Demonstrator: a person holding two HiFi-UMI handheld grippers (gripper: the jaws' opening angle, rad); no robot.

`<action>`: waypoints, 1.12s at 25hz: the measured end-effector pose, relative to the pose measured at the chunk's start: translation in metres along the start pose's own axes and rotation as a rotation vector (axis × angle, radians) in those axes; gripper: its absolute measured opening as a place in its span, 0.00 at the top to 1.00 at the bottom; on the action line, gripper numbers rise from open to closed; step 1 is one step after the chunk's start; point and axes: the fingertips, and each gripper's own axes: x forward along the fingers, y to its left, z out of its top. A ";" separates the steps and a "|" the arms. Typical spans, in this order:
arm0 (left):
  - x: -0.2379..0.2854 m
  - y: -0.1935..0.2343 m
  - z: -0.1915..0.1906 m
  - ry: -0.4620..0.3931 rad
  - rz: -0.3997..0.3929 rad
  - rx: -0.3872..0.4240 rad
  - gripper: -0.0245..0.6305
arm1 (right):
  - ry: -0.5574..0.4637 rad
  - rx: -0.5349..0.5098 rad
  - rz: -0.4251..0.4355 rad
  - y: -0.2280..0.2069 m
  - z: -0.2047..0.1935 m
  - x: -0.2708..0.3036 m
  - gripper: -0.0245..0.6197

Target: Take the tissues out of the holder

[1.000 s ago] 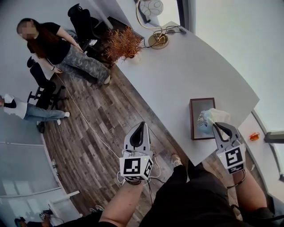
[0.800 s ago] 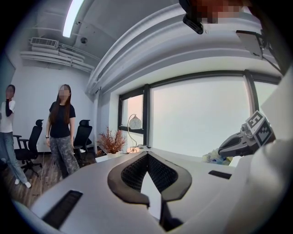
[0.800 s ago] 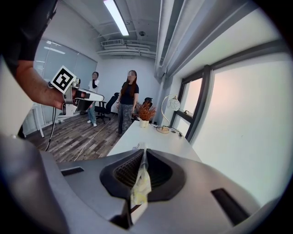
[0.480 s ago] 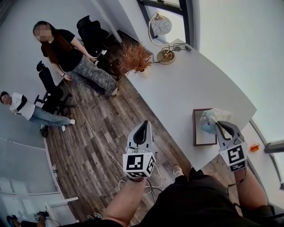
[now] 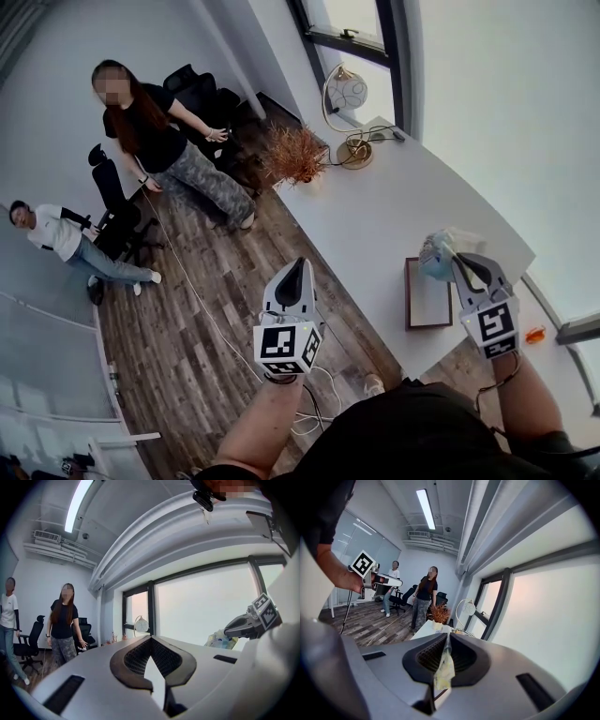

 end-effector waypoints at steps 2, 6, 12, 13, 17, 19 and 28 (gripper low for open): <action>0.004 0.002 0.011 -0.017 0.004 0.005 0.96 | -0.018 -0.003 -0.013 -0.010 0.010 0.001 0.93; 0.011 0.003 0.029 -0.047 0.002 0.022 0.96 | -0.055 -0.012 -0.037 -0.025 0.028 0.002 0.93; 0.012 0.004 0.054 -0.088 0.009 0.057 0.96 | -0.107 -0.021 -0.062 -0.043 0.052 -0.008 0.93; 0.015 0.005 0.058 -0.093 0.011 0.058 0.96 | -0.114 -0.025 -0.065 -0.047 0.057 -0.008 0.93; 0.019 0.008 0.073 -0.113 0.020 0.058 0.96 | -0.142 -0.037 -0.078 -0.060 0.076 -0.009 0.93; 0.016 0.009 0.077 -0.121 0.025 0.059 0.96 | -0.154 -0.044 -0.084 -0.061 0.083 -0.012 0.93; 0.007 0.012 0.073 -0.122 0.035 0.067 0.96 | -0.177 -0.056 -0.099 -0.061 0.088 -0.016 0.93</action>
